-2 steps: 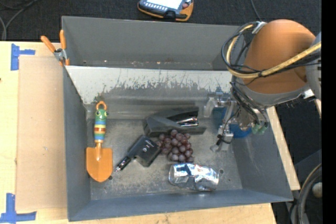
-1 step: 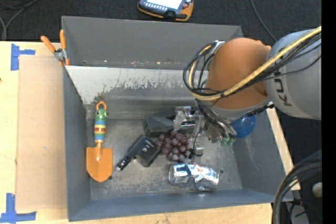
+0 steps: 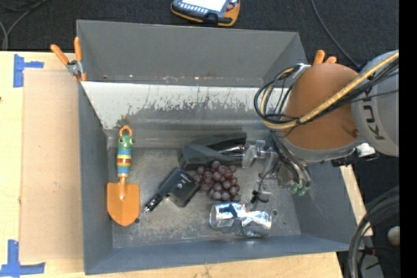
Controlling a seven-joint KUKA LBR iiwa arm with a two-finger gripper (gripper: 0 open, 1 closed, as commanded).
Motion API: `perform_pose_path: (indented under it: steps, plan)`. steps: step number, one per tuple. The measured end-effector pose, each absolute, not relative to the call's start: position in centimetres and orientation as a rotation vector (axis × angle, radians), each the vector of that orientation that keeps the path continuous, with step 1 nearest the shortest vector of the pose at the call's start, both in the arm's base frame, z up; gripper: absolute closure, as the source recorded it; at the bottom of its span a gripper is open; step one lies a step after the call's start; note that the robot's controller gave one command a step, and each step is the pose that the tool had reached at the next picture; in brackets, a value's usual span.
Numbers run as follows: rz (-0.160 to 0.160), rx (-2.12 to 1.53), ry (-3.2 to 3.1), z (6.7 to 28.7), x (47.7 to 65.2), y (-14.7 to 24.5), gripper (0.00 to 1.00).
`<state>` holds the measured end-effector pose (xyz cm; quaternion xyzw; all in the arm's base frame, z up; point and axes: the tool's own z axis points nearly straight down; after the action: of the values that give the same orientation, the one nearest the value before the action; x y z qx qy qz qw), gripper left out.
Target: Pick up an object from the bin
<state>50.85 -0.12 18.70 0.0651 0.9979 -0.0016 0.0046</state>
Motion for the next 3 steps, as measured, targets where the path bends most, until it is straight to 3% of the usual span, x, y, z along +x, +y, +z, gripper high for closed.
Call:
perform_pose_path:
  steps: [1,2,3]
  plan:
    - [0.009,0.049,3.143,14.7,52.7,4.2,0.0]
    - [-0.004,0.151,3.129,9.9,49.4,4.1,1.0]
    - [-0.004,0.152,3.129,9.9,49.4,4.1,1.0]
